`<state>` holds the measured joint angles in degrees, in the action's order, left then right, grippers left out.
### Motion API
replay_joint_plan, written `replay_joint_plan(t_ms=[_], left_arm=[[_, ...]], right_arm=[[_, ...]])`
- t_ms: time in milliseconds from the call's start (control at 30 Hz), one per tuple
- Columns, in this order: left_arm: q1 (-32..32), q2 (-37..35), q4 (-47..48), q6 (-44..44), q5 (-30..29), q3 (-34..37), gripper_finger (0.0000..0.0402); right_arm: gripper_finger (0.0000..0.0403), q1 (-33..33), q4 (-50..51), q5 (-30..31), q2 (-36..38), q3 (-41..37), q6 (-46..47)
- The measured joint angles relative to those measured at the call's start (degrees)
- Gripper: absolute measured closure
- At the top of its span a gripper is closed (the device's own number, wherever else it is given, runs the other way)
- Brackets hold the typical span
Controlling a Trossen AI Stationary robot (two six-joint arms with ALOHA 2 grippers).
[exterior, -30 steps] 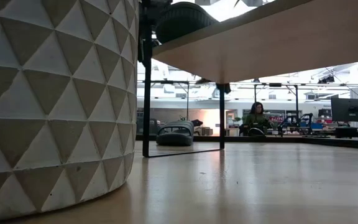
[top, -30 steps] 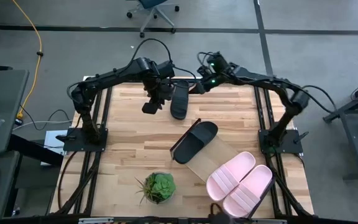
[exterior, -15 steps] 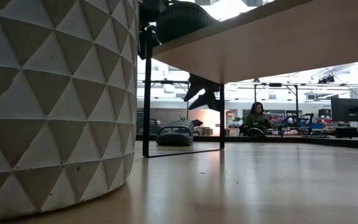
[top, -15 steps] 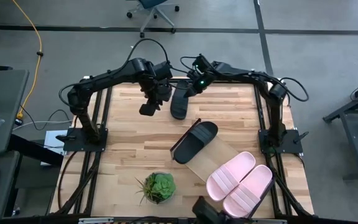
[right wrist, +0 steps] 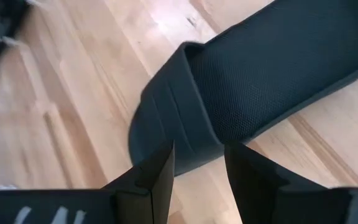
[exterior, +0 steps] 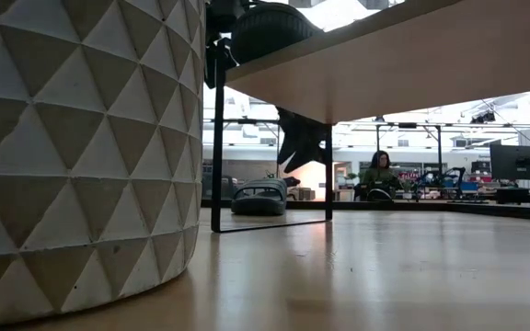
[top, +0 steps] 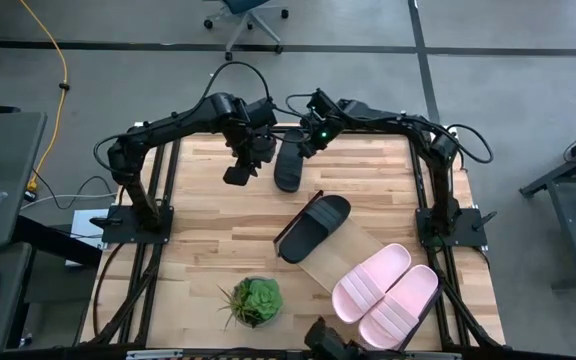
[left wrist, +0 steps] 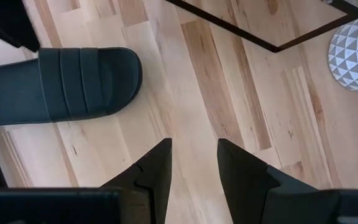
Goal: Pick and place slides into the shelf
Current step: Put the black slides on the shelf
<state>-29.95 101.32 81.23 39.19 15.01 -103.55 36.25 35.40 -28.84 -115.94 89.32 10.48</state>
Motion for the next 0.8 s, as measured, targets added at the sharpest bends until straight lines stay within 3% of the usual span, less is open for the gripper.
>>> replay_joint_plan(t_ms=[233,500,800], left_arm=[[0.0,0.0,0.7,0.0,-0.4,0.0,0.0284],[0.0,0.0,1.5,0.0,-0.5,0.0,0.0284],[-2.3,0.7,-4.9,-2.0,-5.0,0.2,0.0284]], right_arm=[[0.027,-2.3,-0.1,3.5,0.0,0.0,-5.4],[0.027,-1.3,-3.7,5.0,0.0,0.0,-4.0],[0.027,-2.7,-1.3,3.6,0.0,0.0,-3.1]])
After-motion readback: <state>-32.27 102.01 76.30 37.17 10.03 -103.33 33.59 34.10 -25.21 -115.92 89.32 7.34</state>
